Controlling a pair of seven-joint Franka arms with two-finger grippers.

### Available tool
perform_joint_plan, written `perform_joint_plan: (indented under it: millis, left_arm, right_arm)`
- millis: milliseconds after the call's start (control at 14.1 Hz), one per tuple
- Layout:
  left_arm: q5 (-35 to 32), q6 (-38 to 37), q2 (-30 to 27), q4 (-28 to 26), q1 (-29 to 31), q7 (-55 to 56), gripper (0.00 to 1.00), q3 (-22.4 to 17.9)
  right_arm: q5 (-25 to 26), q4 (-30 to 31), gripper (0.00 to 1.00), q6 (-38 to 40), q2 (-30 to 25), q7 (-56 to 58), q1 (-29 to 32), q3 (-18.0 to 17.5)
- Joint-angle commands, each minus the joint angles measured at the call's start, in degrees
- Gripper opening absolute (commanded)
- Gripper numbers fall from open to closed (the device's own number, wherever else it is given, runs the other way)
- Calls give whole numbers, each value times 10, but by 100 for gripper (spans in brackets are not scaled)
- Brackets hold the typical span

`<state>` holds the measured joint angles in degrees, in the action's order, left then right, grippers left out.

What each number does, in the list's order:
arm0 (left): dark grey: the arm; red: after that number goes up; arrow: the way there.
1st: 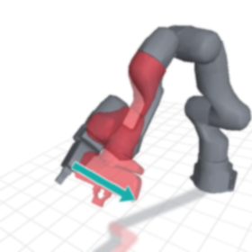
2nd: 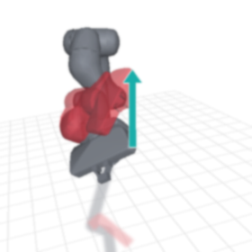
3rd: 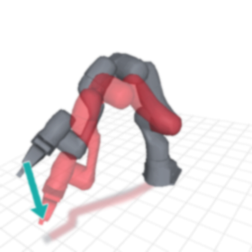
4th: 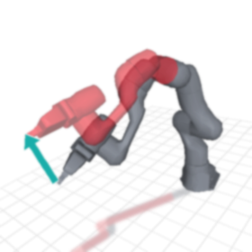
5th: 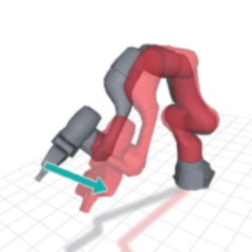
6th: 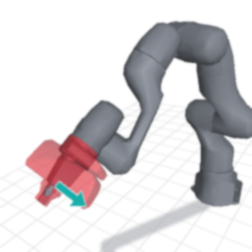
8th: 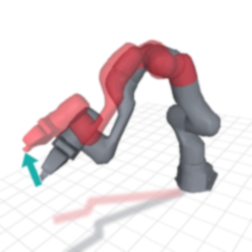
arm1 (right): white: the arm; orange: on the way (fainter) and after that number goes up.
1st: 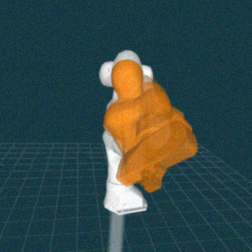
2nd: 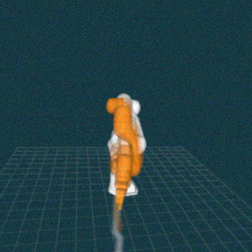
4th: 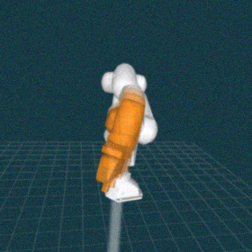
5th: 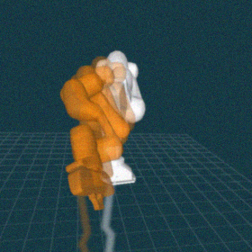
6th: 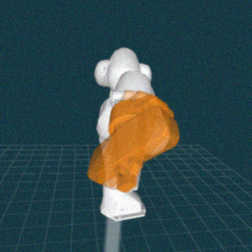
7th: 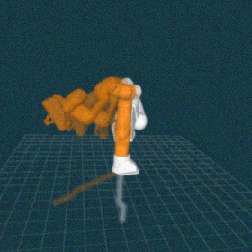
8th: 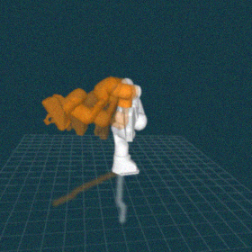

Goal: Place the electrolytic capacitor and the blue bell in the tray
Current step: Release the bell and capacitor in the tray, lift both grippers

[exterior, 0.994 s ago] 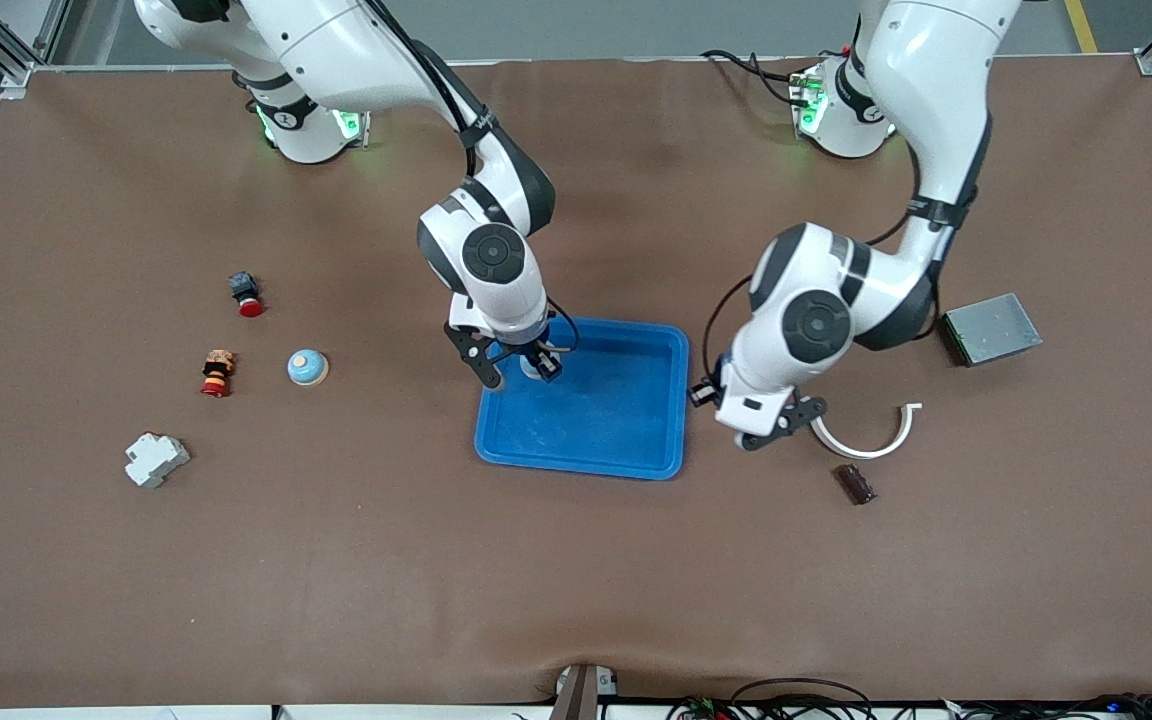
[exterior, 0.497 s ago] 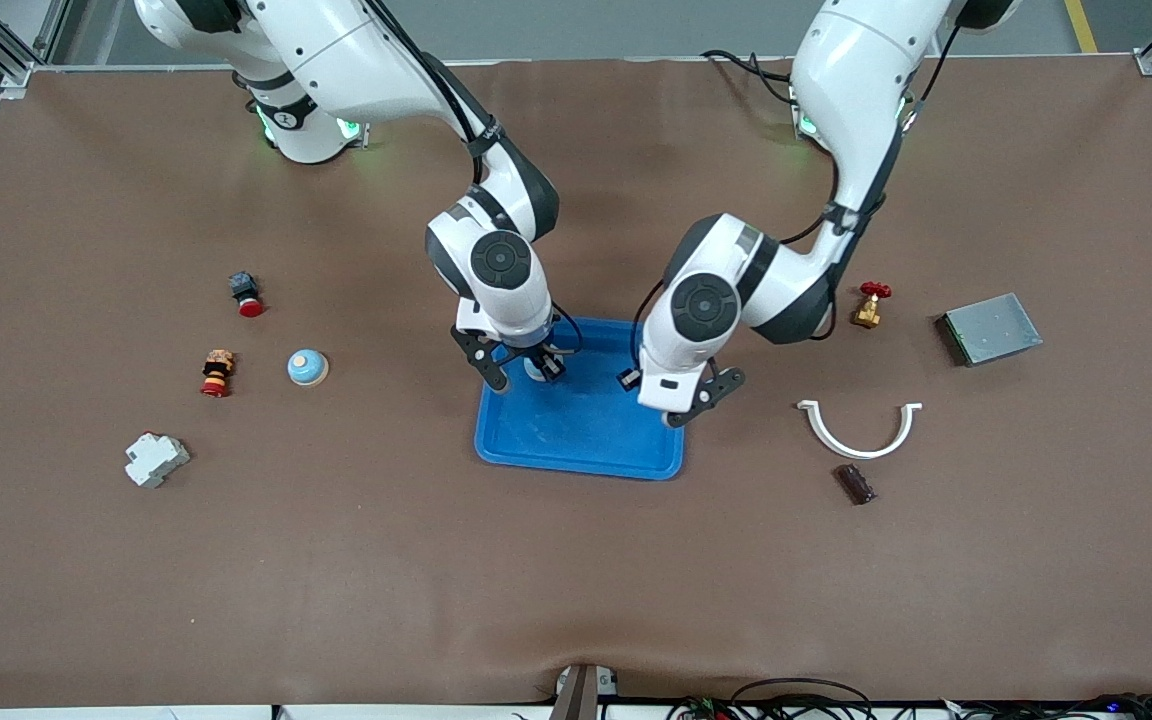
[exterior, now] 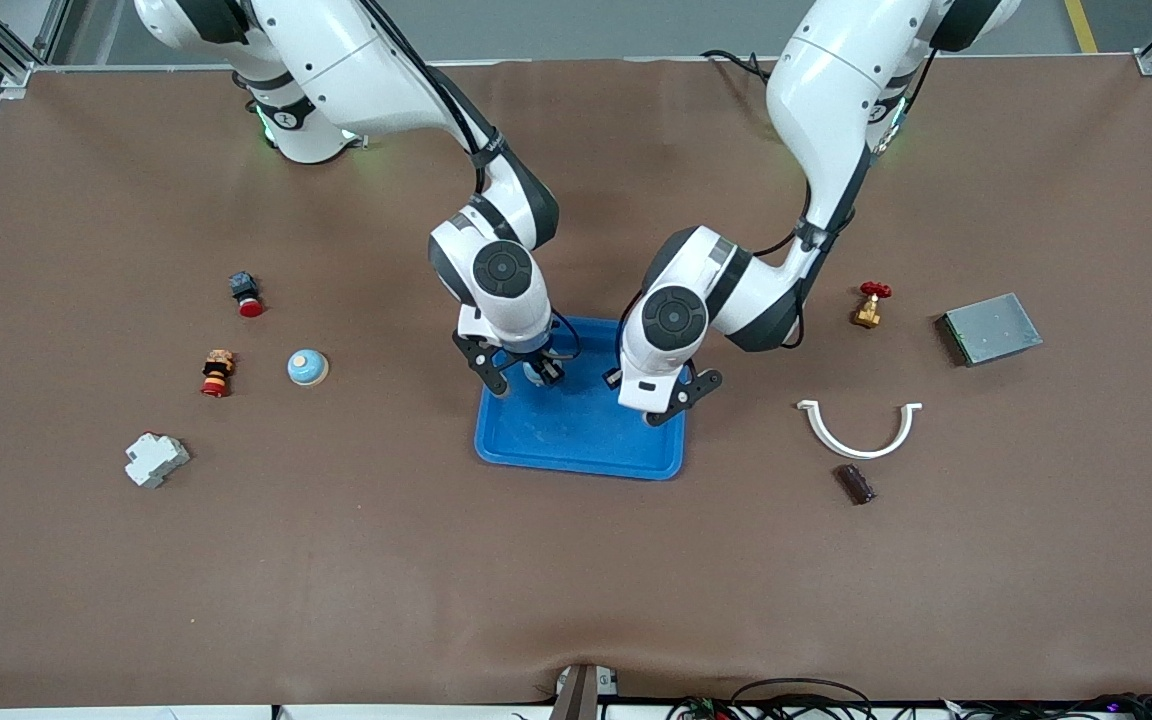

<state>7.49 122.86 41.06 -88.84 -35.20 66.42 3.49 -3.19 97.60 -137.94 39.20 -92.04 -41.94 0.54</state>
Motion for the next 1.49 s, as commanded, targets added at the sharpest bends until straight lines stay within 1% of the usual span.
perform_joint_plan:
  millis: [0,213,284,426,497,568,639,710,781,923,994,1065,1136,1207,1349,1420]
  left_arm:
    - [3,-2,10,11,-8,5,5,-7]
    - [2,-2,20,10,-9,5,7,-7]
    - [2,-1,22,10,-9,5,7,-7]
    - [3,-1,23,10,-8,-1,7,-7]
    - [3,-1,24,10,-8,-2,7,-7]
    - [3,-1,26,10,-8,-2,7,-7]
    - [3,-1,28,10,-8,-2,8,-7]
    - [3,-1,29,10,-8,-2,12,-7]
    - [4,-1,31,11,-8,-2,14,-7]
    - [3,-1,32,11,-9,-2,34,-7]
    - [2,-1,32,11,-8,-2,50,-7]
    - [2,-1,32,11,-9,-3,72,-8]
    - [2,-1,32,11,-11,0,85,-8]
    - [-4,-1,32,10,-18,4,100,-9]
    - [-12,-1,31,10,-19,10,100,-9]
    - [-12,-1,28,10,-18,9,100,-9]
  right_arm:
    - [10,-13,99,2,11,-16,-8,8]
    - [27,-18,100,13,5,-6,-7,7]
    - [28,-23,100,31,1,-2,-2,7]
    - [27,-63,100,126,-6,10,9,8]
    - [27,-81,100,187,-24,40,20,8]
    - [26,-81,100,233,-48,92,36,8]
    - [27,-73,100,259,-83,139,53,9]
    - [26,-50,100,259,-121,163,73,9]
    - [27,-28,100,257,-158,180,92,9]
    - [26,-1,100,273,-211,267,125,8]
    - [25,11,100,275,-232,288,141,8]
    - [25,27,100,276,-255,298,151,8]
    - [25,40,100,276,-271,310,160,8]
    - [24,55,100,276,-285,350,171,8]
    - [23,110,100,266,-316,437,199,8]
    - [21,138,100,254,-332,462,212,8]
